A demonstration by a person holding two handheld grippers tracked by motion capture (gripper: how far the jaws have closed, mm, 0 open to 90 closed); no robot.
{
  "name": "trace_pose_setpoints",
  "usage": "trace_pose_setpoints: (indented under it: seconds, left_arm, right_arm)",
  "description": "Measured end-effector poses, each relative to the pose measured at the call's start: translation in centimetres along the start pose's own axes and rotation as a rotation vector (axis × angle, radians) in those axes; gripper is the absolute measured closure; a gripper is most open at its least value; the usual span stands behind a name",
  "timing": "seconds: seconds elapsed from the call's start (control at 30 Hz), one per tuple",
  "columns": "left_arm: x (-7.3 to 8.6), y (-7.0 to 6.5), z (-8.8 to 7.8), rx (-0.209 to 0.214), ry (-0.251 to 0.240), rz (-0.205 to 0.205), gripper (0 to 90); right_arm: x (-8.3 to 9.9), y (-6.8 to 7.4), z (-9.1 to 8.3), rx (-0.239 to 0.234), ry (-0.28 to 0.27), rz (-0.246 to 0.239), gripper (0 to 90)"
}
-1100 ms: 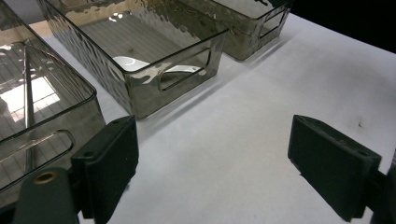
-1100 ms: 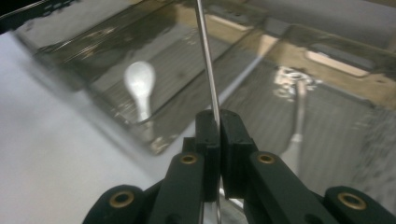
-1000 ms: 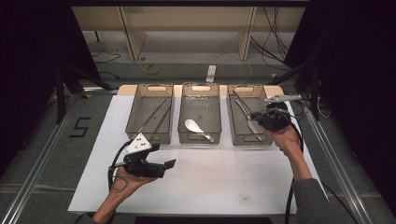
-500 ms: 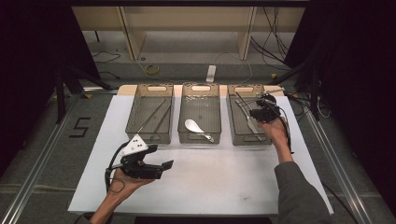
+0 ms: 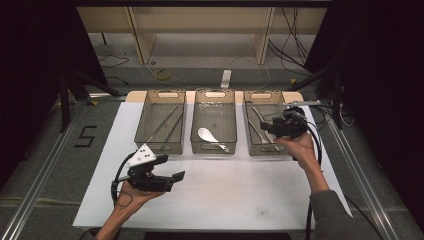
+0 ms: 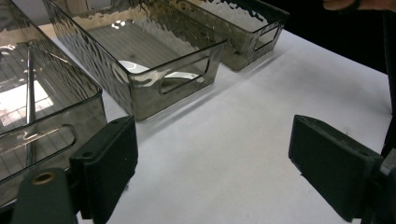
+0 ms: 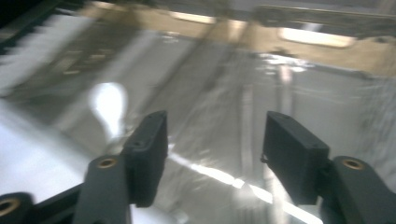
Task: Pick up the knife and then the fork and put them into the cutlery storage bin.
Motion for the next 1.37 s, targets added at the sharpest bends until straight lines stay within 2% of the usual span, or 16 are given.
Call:
trace_pose_setpoints:
  seconds: [0.13,0.23,0.4,0.47,0.57,0.67,0.87,0.97,1.37]
  left_arm:
    - [-0.1,0.0,-0.1,0.017,-0.011,-0.013,15.3]
    - [0.1,-0.1,0.0,0.024,-0.002,-0.018,15.3]
    - [0.2,-0.2,-0.1,0.033,0.001,-0.011,15.3]
    - [0.2,-0.3,-0.1,0.039,0.003,-0.012,15.3]
    - [0.2,-0.4,-0.1,0.046,0.004,-0.005,15.3]
    - [0.3,-0.5,-0.1,0.048,0.008,-0.002,15.3]
    - [0.4,-0.6,-0.2,0.058,0.008,-0.005,15.3]
    - [0.4,-0.5,-0.2,0.055,0.012,-0.008,15.3]
    - [0.3,-0.5,-0.4,0.059,0.003,-0.013,15.3]
  right_arm:
    - [1.9,3.2,-2.2,-0.057,-0.043,-0.070,33.3]
    - [3.7,5.2,-3.4,-0.090,-0.070,-0.102,30.2]
    - [6.1,7.1,-4.9,-0.152,-0.137,-0.074,27.7]
    - [7.0,7.6,-5.3,-0.164,-0.140,-0.074,25.7]
    - [8.1,8.4,-6.1,-0.189,-0.173,-0.067,24.2]
    - [9.4,9.0,-6.4,-0.190,-0.180,-0.063,22.1]
    - [11.2,9.0,-6.4,-0.180,-0.190,-0.050,20.6]
    - [11.5,9.2,-6.5,-0.188,-0.210,-0.055,19.9]
    - [11.6,9.1,-6.2,-0.169,-0.200,-0.070,18.8]
Point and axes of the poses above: each handheld gripper's, and its own axes: z roughly forward along the jaws, x roughly out of its underside, y roughly to its left, the point moved 10 cm from there along z, roughly forward along the jaws, and after that the axes turned 5 degrees about y, right-handed, at the moved point
